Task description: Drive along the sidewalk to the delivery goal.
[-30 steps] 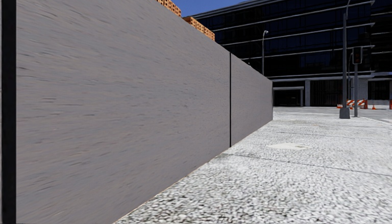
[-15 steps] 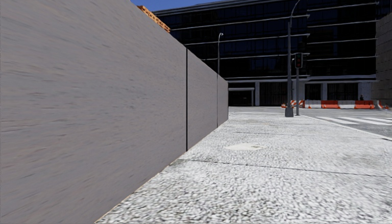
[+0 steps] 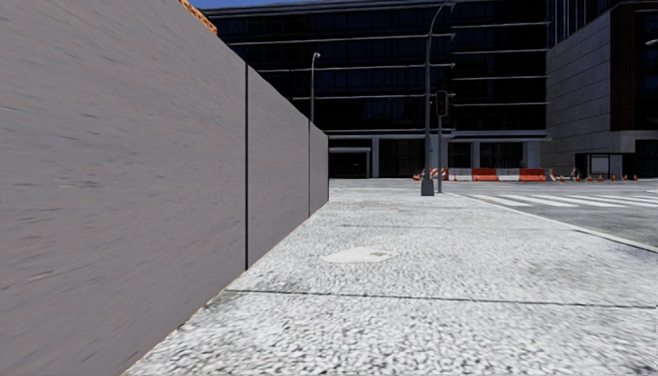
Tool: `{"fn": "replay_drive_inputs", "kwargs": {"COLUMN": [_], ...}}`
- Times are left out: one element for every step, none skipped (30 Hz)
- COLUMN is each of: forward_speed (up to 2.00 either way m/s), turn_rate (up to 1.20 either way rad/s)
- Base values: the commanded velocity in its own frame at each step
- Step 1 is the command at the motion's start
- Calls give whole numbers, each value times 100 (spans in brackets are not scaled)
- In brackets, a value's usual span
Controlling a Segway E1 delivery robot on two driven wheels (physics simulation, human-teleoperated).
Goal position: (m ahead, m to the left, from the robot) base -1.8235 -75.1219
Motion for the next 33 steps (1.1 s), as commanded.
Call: {"fn": "replay_drive_inputs", "kwargs": {"forward_speed": [96, 96, 96, 96, 97, 97, 100, 100, 115, 130, 150, 161, 161, 163, 164, 164, 164, 164, 164, 164, 164, 164, 164, 165, 177, 200, 200, 200, 200, 200, 200, 200, 200], "turn_rate": [0, 0, 0, 0, 0, 0, 0, 0, 0, 0, 0, 0, 0, 0, 0, -29, -29, -42, -46, -47, -47, -47, -47, -47, -47, -47, -47, -47, -47, -47, -45, -45, -34]}}
